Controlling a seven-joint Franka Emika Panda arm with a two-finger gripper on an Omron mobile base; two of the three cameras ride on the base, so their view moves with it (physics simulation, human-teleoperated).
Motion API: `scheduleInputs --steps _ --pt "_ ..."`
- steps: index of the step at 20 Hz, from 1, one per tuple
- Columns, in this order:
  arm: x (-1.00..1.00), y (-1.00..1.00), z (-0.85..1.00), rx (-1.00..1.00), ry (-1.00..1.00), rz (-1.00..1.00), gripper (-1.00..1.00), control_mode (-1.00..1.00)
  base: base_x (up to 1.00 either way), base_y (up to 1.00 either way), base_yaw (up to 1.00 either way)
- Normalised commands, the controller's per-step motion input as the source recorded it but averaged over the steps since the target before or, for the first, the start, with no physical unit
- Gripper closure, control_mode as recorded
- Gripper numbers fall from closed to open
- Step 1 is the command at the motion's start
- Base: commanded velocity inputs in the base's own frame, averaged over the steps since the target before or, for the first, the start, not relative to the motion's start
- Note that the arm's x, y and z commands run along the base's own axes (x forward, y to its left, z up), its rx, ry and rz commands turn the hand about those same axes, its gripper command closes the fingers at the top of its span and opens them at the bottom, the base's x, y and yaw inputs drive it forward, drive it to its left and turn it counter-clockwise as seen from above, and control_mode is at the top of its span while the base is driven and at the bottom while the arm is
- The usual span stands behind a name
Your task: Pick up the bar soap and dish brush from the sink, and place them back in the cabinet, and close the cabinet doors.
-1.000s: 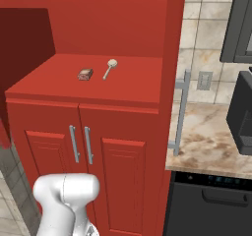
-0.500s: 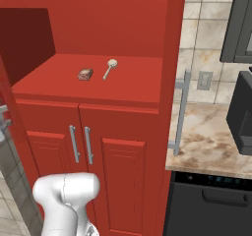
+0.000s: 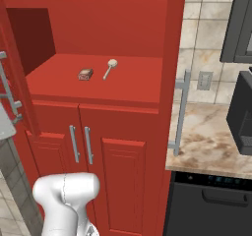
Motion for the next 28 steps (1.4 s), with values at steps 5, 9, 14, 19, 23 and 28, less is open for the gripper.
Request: scheduleInputs --steps 5,9,14,19,23,28 --pt "0.58 0.0 0.0 0.0 -0.01 0.0 -1.0 -1.0 0.0 0.0 0.0" --pt "0.58 0.0 0.0 0.0 0.0 0.0 -1.0 -1.0 0.0 0.0 0.0" --pt "0.51 -0.03 -0.01 0.0 -0.01 0.0 -1.0 -1.0 0.0 0.0 0.0" --pt "0.46 -0.08 -0.1 0.0 -0.03 0.0 -1.0 -1.0 0.0 0.0 0.0" --pt "0.53 -0.15 -0.12 0.0 -0.02 0.01 -1.0 -1.0 0.0 0.0 0.0" --pt "0.49 -0.18 -0.12 0.0 -0.02 0.02 -1.0 -1.0 0.0 0.0 0.0"
